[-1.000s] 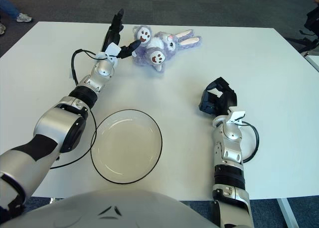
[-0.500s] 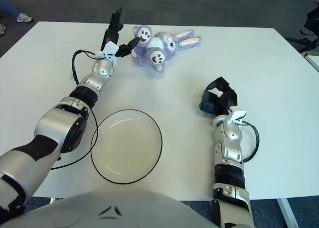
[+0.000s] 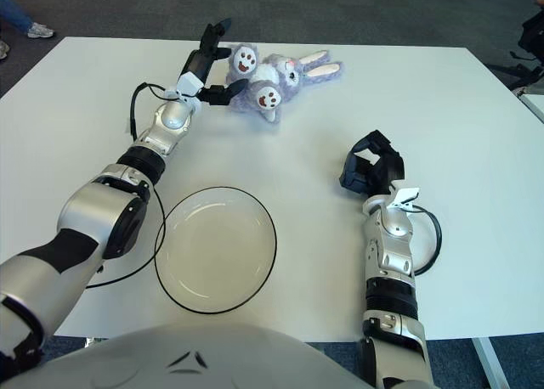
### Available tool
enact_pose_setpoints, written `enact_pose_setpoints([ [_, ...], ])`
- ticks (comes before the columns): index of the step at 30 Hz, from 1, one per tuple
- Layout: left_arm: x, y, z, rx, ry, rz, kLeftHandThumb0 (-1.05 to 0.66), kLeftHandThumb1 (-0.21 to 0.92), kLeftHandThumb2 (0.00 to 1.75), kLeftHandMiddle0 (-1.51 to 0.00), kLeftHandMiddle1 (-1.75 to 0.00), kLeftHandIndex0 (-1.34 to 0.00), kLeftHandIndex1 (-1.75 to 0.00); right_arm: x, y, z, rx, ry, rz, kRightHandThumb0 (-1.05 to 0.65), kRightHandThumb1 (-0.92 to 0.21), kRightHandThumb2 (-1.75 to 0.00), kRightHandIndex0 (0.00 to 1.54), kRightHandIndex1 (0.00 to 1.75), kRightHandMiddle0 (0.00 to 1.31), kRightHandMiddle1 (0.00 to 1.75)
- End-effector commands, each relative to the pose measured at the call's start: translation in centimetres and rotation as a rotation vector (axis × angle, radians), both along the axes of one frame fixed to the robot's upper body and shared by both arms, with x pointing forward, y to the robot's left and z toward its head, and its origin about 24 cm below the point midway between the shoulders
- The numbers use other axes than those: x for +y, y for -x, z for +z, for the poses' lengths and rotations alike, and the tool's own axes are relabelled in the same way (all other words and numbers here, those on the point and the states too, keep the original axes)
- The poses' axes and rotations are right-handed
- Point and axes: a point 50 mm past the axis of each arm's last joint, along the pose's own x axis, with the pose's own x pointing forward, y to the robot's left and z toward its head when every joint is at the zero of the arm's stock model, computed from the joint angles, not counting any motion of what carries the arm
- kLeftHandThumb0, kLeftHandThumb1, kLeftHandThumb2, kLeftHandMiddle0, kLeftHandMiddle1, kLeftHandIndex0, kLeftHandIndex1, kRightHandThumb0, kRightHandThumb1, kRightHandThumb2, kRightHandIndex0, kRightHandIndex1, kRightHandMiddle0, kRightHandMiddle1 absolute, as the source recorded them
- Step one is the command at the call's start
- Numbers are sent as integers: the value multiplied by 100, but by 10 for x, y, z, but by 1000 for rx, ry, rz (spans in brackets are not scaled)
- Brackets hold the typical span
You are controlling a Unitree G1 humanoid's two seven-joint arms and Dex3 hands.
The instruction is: Put the doll into the plate.
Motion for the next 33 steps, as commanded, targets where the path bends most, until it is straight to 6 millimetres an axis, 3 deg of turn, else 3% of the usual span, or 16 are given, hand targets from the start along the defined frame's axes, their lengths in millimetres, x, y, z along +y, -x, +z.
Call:
enact_pose_setpoints([
  [1, 1, -3, 11, -35, -22, -6, -61, 38, 85, -19, -94, 0, -73, 5, 12, -28, 110, -49, -14, -49, -30, -134, 121, 175, 63, 175],
  [8, -1, -3, 14, -92, -105, 16, -76, 51, 69, -17, -94, 0, -83, 6, 12, -28, 111, -54, -11, -49, -30, -133, 121, 175, 62, 175],
  [11, -1, -3, 16, -127, -157, 12, -86, 64, 54, -15, -93, 0, -86, 7, 12, -28, 115, -52, -12, -49, -31, -132, 121, 175, 62, 175],
  [17, -2, -3, 18, -142, -208, -6, -93, 80, 35, -14, -79, 0, -83, 8, 12, -27, 123, -49, -13, -48, -32, -131, 120, 175, 61, 175],
  [26, -3, -5, 18, -129, -258, -15, -89, 79, 31, -13, -69, 0, -82, 10, 12, -26, 124, -51, -10, -48, -32, -130, 119, 175, 61, 175],
  [33, -5, -9, 20, -116, -340, 4, -81, 66, 48, -17, -47, 0, -83, 11, 12, -26, 126, -51, -3, -48, -32, -130, 119, 175, 61, 175],
])
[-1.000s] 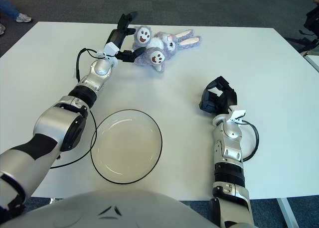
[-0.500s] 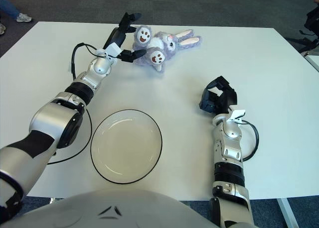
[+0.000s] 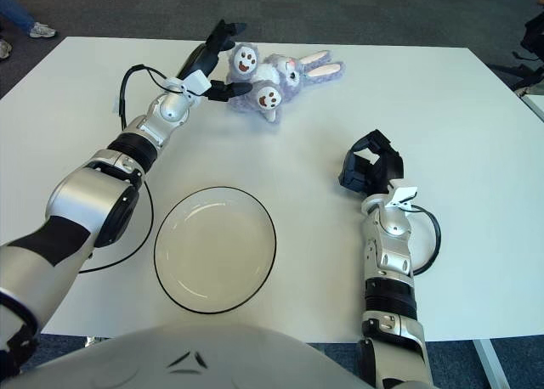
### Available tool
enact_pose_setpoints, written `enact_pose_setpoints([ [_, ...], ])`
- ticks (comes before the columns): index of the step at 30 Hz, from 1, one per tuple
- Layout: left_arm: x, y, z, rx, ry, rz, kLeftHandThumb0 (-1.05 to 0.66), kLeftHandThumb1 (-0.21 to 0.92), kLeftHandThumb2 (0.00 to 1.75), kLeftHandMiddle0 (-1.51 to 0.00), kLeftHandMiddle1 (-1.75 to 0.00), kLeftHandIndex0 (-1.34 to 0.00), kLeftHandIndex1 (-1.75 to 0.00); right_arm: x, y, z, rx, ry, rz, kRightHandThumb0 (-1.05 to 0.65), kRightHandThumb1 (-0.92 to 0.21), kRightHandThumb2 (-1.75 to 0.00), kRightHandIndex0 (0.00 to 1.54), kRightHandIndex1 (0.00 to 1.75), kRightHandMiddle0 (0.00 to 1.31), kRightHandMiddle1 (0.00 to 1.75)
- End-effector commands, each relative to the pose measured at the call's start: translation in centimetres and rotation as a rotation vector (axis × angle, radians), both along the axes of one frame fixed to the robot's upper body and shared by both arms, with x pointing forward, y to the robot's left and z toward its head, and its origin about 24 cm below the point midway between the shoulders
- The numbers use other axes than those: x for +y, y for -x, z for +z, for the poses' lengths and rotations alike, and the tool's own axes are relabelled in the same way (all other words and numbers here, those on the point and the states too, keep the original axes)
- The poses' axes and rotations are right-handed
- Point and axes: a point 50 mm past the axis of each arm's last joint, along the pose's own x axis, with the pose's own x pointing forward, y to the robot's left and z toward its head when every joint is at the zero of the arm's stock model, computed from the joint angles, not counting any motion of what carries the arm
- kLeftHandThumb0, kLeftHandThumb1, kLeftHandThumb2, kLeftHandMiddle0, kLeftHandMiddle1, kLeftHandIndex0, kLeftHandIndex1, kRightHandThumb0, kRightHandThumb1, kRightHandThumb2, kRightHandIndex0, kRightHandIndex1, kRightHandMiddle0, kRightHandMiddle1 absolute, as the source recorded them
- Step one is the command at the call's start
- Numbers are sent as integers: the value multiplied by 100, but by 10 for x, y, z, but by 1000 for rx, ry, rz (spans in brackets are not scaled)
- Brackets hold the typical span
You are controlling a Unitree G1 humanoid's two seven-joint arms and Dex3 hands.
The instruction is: Put the doll into the plate.
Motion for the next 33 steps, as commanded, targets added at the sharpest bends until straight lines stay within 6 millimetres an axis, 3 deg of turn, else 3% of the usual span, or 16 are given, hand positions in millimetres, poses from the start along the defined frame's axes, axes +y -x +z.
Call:
enact_pose_setpoints([
  [1, -1, -4, 9, -21, -53, 11, -81, 64, 50, -17, -46, 0, -83, 8, 12, -27, 119, -52, -1, -48, -32, -130, 119, 175, 61, 175],
  [4, -1, -5, 9, -19, -76, 18, -77, 58, 58, -19, -46, 0, -84, 9, 12, -26, 119, -52, 4, -48, -32, -130, 119, 175, 61, 175],
  [10, -4, -7, 8, -8, -157, 20, -76, 49, 68, -19, -75, 0, -88, 11, 13, -25, 118, -53, 16, -48, -31, -132, 120, 175, 61, 175],
  [21, -7, -9, 6, 23, -333, -18, -84, 54, 62, -3, -124, 0, -77, 15, 16, -22, 110, -55, 35, -49, -30, -133, 121, 175, 62, 175],
  [24, -7, -10, 5, 30, -391, -26, -88, 55, 60, -1, -105, 0, -67, 16, 17, -21, 109, -51, 39, -48, -31, -132, 121, 175, 62, 175],
  [28, -6, -10, 3, 6, -492, -29, -96, 59, 54, 0, -46, 0, -48, 17, 17, -20, 112, -46, 49, -48, -31, -132, 121, 175, 62, 175],
  [33, -5, -10, 2, -13, -570, -25, -103, 66, 46, 0, -14, 0, -32, 18, 17, -19, 112, -42, 57, -48, -31, -132, 121, 175, 62, 175],
])
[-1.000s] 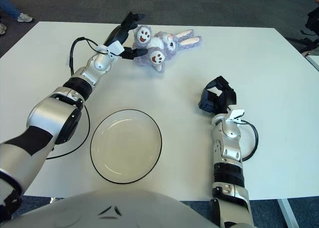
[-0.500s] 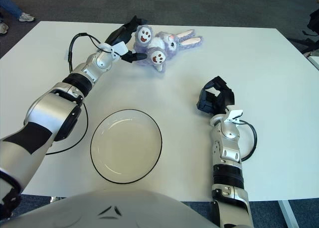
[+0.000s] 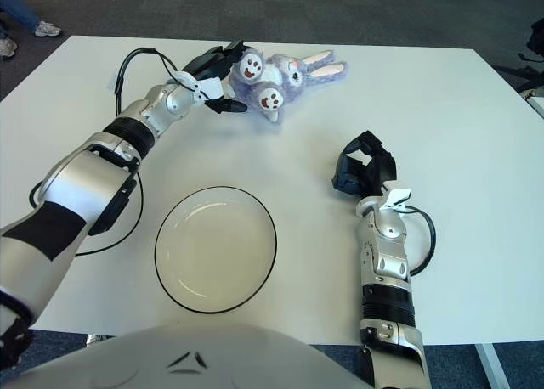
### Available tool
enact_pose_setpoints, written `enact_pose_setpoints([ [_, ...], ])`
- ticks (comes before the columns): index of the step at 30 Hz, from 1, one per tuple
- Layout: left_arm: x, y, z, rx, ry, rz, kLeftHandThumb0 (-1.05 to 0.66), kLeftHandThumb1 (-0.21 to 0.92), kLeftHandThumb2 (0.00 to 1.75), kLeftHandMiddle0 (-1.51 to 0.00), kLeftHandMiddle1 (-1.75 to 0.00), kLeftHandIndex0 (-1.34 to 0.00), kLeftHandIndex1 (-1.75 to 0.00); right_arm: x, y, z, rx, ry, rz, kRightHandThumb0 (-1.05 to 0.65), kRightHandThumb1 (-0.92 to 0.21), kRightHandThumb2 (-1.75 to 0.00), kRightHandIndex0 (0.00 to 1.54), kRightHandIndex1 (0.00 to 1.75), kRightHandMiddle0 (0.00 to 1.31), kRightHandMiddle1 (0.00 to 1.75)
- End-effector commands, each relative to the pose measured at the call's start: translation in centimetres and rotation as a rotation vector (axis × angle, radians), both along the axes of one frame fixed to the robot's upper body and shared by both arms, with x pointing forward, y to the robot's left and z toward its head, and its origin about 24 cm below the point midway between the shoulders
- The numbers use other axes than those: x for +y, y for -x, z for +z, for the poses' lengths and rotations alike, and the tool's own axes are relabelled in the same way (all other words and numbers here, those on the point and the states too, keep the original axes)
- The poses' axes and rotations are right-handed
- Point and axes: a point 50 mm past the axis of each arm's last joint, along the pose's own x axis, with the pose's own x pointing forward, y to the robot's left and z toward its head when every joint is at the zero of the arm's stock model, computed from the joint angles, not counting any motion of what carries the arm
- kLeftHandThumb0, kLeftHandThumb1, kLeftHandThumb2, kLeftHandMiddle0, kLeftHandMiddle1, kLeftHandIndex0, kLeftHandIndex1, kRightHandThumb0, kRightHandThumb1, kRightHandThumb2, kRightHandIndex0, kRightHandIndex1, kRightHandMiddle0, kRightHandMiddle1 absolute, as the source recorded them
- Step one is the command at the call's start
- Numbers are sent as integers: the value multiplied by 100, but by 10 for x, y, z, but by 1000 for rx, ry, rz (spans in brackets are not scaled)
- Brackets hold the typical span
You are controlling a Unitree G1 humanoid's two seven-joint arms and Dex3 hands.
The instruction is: Put the doll into the plate.
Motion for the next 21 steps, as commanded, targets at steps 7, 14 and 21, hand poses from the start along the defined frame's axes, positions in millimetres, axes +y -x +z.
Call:
enact_pose_setpoints([
  [7, 4, -4, 2, -27, -164, 18, -105, 72, 39, 0, -1, 0, -15, 6, 12, -23, 108, -34, 8, -48, -33, -130, 121, 175, 60, 175],
  [14, 1, -3, 2, -40, -145, 3, -105, 71, 35, 0, 0, 0, -10, 8, 13, -22, 109, -30, 11, -47, -35, -127, 120, 175, 58, 175],
  [21, -5, 0, -6, -44, -103, 21, -105, 72, 34, -3, -1, 0, -9, 11, 13, -22, 105, -33, 18, -47, -35, -127, 120, 175, 58, 175],
])
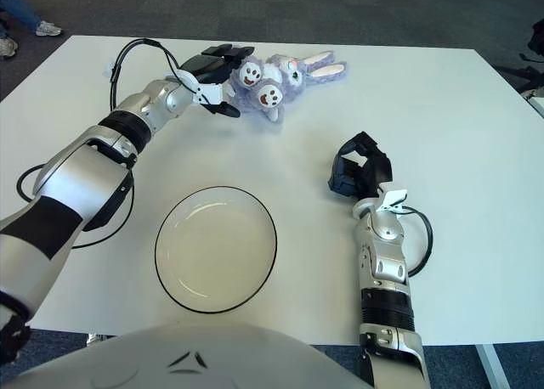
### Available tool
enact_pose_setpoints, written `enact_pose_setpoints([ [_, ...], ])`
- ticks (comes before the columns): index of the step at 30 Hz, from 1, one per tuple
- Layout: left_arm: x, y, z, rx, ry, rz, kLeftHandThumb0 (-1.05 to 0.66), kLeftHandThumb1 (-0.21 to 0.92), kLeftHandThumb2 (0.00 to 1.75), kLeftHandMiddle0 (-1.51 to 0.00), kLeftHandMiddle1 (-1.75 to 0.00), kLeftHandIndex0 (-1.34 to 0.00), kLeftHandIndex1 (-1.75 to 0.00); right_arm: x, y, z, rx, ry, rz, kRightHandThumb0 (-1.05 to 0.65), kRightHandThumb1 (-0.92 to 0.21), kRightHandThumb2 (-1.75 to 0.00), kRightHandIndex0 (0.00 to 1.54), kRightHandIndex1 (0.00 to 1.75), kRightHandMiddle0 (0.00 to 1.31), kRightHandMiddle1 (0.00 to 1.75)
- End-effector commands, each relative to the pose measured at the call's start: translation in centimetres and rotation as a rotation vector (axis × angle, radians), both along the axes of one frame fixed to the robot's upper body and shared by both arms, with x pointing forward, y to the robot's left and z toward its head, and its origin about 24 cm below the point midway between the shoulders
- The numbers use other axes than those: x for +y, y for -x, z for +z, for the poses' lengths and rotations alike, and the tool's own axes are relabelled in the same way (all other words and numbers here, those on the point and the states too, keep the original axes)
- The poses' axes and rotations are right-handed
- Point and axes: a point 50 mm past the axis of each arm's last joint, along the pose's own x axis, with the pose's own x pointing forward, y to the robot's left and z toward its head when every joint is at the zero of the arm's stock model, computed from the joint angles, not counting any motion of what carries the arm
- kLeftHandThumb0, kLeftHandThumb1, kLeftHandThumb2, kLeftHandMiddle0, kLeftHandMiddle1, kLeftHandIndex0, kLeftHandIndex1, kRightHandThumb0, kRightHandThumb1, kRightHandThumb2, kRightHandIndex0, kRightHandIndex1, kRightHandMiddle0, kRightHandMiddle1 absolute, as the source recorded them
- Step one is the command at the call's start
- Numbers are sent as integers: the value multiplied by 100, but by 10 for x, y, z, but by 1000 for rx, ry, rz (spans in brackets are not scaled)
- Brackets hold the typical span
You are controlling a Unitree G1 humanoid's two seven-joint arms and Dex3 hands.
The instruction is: Put the doll into the plate.
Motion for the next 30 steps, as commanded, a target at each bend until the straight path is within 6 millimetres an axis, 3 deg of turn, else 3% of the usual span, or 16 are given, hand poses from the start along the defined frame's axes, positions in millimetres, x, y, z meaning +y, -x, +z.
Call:
enact_pose_setpoints([
  [1, -4, 1, -4, -12, 12, 17, -105, 72, 34, -4, -2, 0, -9, 6, 12, -23, 107, -39, -2, -47, -35, -127, 120, 175, 58, 175],
  [7, -7, 2, -11, -7, 25, 58, -105, 74, 32, -15, -9, 0, -12, 8, 13, -22, 107, -45, -3, -47, -35, -126, 120, 175, 58, 175],
  [9, -8, 2, -13, 1, 78, 85, -104, 76, 28, -8, -56, 0, -24, 8, 14, -22, 110, -46, -4, -47, -35, -127, 120, 175, 58, 175],
  [12, -9, 3, -16, 13, 179, 122, -100, 76, 26, -2, -91, 0, -42, 9, 15, -22, 112, -48, -3, -47, -35, -127, 120, 175, 58, 175],
  [18, -11, 8, -27, 37, 304, 171, -75, 45, 66, 0, -127, 0, -87, 11, 16, -21, 113, -57, 3, -47, -35, -127, 120, 175, 58, 175],
  [19, -12, 9, -30, 45, 348, 184, -72, 41, 73, 0, -135, 0, -99, 11, 16, -21, 113, -60, 7, -47, -35, -127, 120, 175, 58, 175],
  [21, -14, 10, -31, 68, 442, 213, -65, 32, 85, -6, -154, -1, -140, 11, 17, -21, 115, -62, 13, -47, -34, -128, 121, 175, 59, 175],
  [23, -15, 10, -31, 83, 495, 232, -61, 28, 90, -12, -162, -6, -157, 11, 17, -20, 115, -63, 15, -47, -33, -129, 121, 175, 60, 175],
  [30, -17, 11, -32, 113, 603, 287, -50, 24, 98, -40, -174, -36, -173, 11, 18, -20, 115, -61, 13, -48, -30, -133, 122, 175, 62, 175],
])
